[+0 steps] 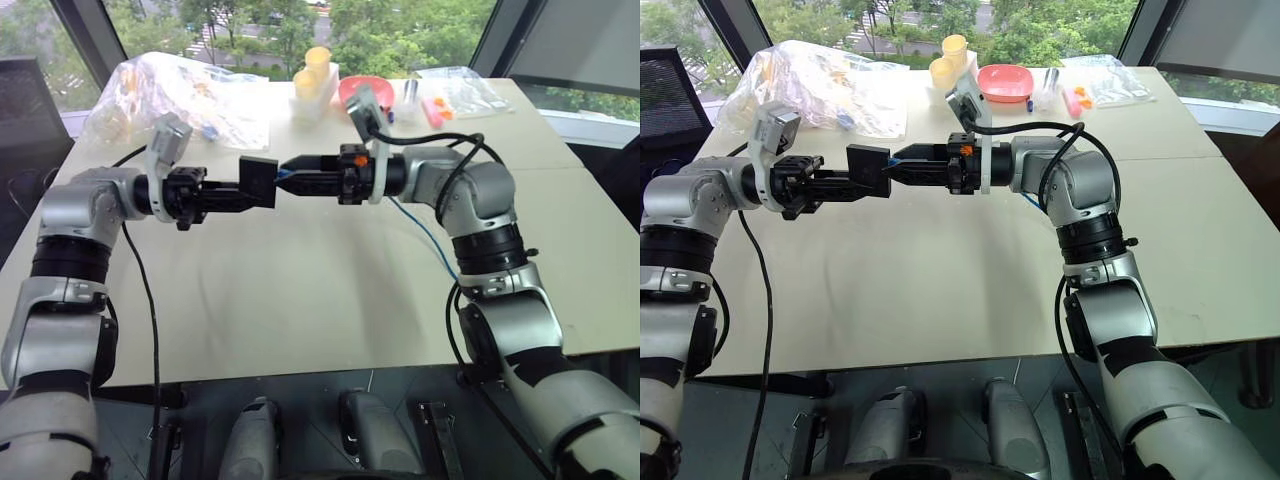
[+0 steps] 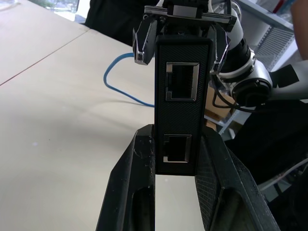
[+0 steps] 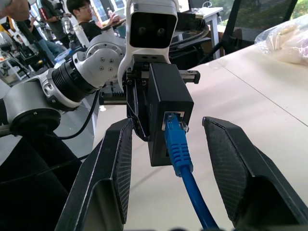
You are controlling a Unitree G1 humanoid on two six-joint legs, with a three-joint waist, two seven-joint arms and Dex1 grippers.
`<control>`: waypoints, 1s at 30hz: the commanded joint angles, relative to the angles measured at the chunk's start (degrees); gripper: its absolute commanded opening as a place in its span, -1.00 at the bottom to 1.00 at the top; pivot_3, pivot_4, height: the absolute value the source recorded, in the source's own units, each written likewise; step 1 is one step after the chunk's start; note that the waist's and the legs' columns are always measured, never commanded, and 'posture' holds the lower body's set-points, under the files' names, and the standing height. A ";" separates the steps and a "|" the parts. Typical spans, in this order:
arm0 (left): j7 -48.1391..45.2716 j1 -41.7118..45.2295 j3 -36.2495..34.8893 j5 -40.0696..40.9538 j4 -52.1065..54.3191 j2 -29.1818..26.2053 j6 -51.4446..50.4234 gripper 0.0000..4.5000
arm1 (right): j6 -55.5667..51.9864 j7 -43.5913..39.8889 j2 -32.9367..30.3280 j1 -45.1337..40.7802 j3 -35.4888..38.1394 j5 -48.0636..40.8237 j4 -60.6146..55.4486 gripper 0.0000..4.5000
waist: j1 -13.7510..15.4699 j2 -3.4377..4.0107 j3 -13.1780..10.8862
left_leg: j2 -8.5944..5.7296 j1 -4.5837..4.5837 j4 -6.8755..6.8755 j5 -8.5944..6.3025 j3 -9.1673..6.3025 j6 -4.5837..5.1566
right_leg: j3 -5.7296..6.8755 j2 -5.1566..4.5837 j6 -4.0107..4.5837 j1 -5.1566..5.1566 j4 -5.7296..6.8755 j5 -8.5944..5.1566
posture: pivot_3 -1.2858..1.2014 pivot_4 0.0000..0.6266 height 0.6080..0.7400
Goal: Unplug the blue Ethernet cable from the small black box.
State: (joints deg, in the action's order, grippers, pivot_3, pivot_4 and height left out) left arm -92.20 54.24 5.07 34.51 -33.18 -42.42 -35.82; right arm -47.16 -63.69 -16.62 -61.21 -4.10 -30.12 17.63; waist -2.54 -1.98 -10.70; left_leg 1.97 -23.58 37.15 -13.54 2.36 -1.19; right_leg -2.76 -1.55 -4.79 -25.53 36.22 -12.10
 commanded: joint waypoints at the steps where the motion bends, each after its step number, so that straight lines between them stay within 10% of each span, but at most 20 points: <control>1: -0.30 1.97 -1.58 1.27 0.69 -0.18 -0.32 -0.76 | 0.17 0.54 0.37 -0.56 1.43 -1.53 -1.93 0.06 | 0.00 0.00 0.00 | 0.00 0.00 0.00 0.00 0.00 0.00 | 0.00 0.00 0.00 0.00 0.00 0.00 | 0.03 -0.52 1.00; 6: -0.30 1.80 -1.88 1.23 1.00 -0.01 -0.50 -0.76 | 0.10 0.97 0.44 -0.35 1.47 -1.93 -2.09 -0.83 | 0.00 0.00 0.00 | 0.00 0.00 0.00 0.00 0.00 0.00 | 0.00 0.00 0.00 0.00 0.00 0.00 | 0.03 -0.52 1.00; 20: -0.30 3.10 -4.02 1.52 0.66 0.34 -0.99 -0.76 | 2.09 -3.63 -0.68 1.11 -0.83 -2.21 -2.59 -0.83 | -0.01 0.00 0.00 | 0.00 0.00 0.00 0.00 0.00 0.00 | 0.00 0.00 0.00 0.00 0.00 0.00 | 0.03 -0.52 1.00; 27: -0.30 1.26 -4.26 2.33 4.19 0.52 -2.68 -0.76 | 1.75 -2.62 -0.13 0.05 1.27 -2.97 -0.04 0.65 | -0.02 0.00 0.00 | 0.01 0.00 -0.01 0.00 -0.02 0.00 | 0.02 0.02 0.00 0.00 0.00 0.00 | 0.03 -0.52 1.00; 30: -0.30 0.56 -4.14 2.27 5.30 0.65 -3.13 -0.76 | 1.13 -2.37 -0.10 -0.49 2.06 -3.56 0.82 0.65 | 0.02 0.00 0.00 | 0.01 0.00 0.00 0.00 -0.02 0.00 | 0.01 0.01 0.00 0.00 0.00 0.00 | 0.03 -0.52 1.00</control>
State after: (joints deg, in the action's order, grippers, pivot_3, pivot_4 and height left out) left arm -92.27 54.62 2.53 35.57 -29.87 -41.48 -38.64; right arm -45.96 -65.82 -16.74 -60.03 -3.68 -32.32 18.90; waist -2.52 -1.98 -10.70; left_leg 1.98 -23.58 37.15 -13.54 2.34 -1.19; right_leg -2.74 -1.54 -4.79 -25.52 36.22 -12.10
